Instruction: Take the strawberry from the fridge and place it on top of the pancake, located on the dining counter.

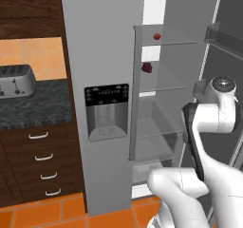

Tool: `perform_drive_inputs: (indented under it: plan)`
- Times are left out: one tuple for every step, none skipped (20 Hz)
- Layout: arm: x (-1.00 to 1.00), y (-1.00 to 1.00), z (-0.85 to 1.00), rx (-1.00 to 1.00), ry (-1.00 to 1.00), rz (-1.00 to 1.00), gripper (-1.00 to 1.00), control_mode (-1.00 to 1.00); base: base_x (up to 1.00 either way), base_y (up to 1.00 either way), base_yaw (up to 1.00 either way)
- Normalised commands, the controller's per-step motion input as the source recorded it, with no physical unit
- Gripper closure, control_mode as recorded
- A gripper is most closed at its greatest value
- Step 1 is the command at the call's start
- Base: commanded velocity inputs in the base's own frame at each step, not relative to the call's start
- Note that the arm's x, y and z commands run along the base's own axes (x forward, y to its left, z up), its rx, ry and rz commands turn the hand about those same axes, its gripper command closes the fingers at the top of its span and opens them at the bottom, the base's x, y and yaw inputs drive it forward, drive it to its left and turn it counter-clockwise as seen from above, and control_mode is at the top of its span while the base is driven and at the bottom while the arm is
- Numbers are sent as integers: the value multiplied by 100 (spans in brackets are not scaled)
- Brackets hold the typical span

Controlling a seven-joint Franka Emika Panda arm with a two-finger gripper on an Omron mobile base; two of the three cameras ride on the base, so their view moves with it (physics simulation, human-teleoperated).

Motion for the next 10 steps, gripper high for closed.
perform_drive_inputs:
  plan:
    - [-25,100,24,41,27,0,-100,-100,0,0,0]
    - [-28,100,29,41,29,0,-100,-100,0,0,0]
    - [-34,100,34,37,33,-3,-100,-100,0,0,0]
    - [-41,100,37,38,31,-4,-100,-100,0,0,0]
    - [-55,100,44,32,17,-2,-100,-100,0,0,0]
    - [-60,100,43,31,14,-1,-100,-100,0,0,0]
    - [-60,100,44,28,17,-1,-100,-100,0,0,0]
    - [-73,96,51,29,23,-7,-100,-100,0,0,0]
    - [-71,72,56,29,29,-7,-100,-100,0,0,0]
    - [-71,46,62,27,36,-7,-100,-100,0,0,0]
